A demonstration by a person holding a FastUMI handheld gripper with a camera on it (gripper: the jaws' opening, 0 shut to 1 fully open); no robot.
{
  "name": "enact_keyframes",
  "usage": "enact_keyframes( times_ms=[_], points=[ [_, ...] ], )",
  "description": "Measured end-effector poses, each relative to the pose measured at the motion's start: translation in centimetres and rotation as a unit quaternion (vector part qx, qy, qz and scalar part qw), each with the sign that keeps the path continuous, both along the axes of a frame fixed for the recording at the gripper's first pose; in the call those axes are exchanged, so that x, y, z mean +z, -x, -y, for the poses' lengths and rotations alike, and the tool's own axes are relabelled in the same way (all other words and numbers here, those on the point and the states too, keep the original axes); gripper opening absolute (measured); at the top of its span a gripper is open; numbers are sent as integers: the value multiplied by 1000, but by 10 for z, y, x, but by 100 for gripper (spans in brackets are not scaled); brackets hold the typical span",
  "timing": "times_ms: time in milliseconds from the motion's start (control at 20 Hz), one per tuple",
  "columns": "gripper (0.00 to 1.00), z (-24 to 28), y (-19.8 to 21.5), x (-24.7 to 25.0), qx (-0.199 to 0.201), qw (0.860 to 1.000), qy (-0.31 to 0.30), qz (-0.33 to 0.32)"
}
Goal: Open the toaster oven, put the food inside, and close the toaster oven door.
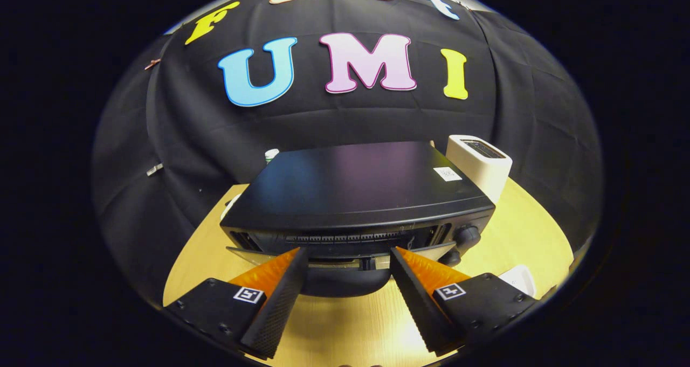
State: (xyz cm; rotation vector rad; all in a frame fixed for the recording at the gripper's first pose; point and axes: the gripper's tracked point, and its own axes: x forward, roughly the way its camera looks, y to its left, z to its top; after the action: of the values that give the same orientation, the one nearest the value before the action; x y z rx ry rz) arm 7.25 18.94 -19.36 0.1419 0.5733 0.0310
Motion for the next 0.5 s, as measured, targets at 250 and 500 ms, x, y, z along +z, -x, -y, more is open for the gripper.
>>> enact_keyframes(
  times_ms=[250, 500],
  points=[
    [99, 1, 22, -9, 10, 1000, 0, -10],
    [97, 0, 61, -27, 32, 998, 12, -43]
  ],
)
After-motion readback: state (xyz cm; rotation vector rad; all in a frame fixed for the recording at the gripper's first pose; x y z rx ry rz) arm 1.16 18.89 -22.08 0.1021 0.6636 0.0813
